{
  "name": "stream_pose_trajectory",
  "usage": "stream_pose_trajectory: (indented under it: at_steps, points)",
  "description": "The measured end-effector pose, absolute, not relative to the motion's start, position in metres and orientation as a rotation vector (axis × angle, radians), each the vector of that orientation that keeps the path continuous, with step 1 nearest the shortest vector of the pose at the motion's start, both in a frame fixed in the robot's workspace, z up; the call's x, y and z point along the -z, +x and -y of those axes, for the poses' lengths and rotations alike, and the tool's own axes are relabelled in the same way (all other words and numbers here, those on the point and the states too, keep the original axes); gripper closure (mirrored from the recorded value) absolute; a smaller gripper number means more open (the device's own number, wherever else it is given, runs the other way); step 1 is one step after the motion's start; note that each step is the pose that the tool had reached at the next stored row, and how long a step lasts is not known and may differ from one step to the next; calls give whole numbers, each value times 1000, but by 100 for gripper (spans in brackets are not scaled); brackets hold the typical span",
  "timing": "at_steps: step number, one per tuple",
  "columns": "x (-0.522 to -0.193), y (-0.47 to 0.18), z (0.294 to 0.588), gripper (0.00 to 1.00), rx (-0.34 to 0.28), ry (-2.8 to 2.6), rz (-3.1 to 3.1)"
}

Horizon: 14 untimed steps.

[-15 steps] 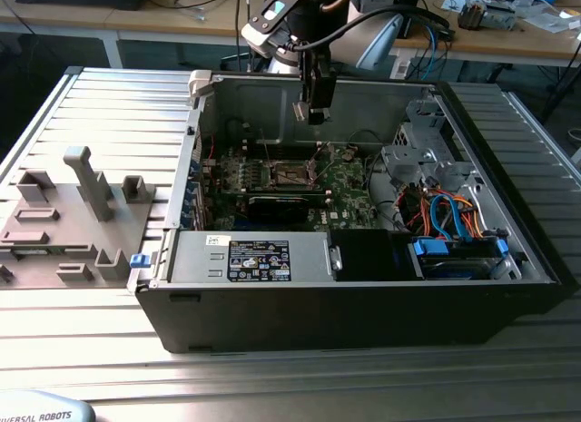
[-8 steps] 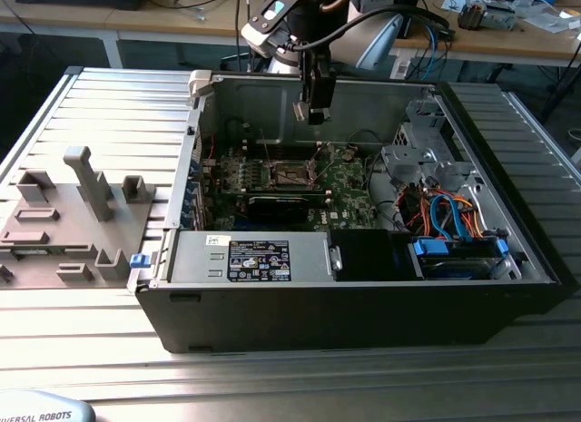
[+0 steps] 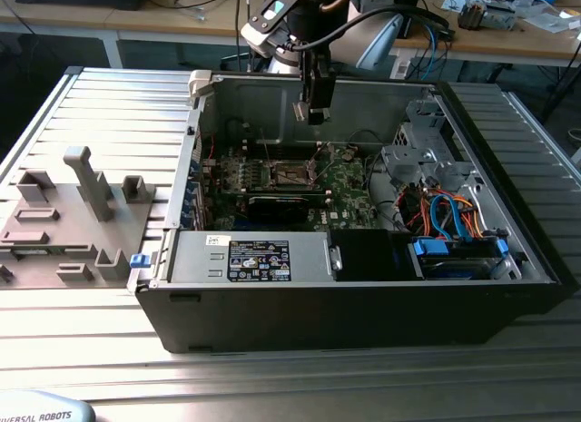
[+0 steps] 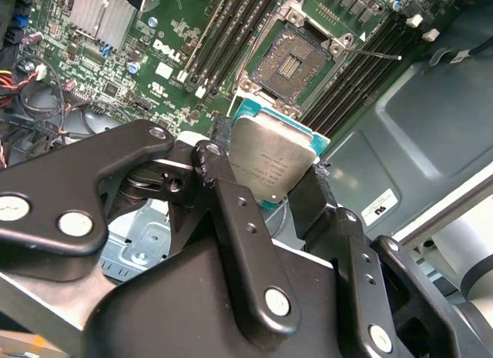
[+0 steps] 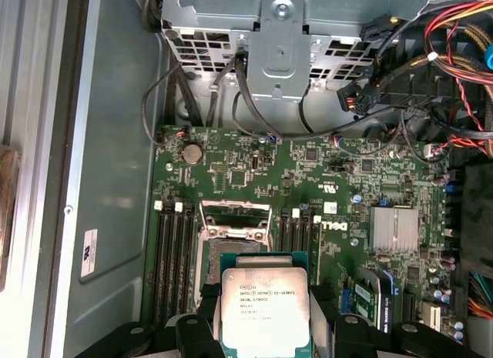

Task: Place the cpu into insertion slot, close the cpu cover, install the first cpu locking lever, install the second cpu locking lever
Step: 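Place the cpu into insertion slot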

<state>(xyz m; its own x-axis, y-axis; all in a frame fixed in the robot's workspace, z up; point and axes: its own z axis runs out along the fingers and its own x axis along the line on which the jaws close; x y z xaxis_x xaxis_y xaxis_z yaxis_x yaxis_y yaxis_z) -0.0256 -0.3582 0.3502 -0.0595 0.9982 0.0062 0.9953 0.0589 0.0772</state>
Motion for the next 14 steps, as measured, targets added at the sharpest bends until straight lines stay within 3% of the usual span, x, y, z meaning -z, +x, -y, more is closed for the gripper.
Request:
stream_pose_trajectory:
  at_steps: [14]
  points:
    - [-350, -26, 358, 46, -93, 2133, -2238]
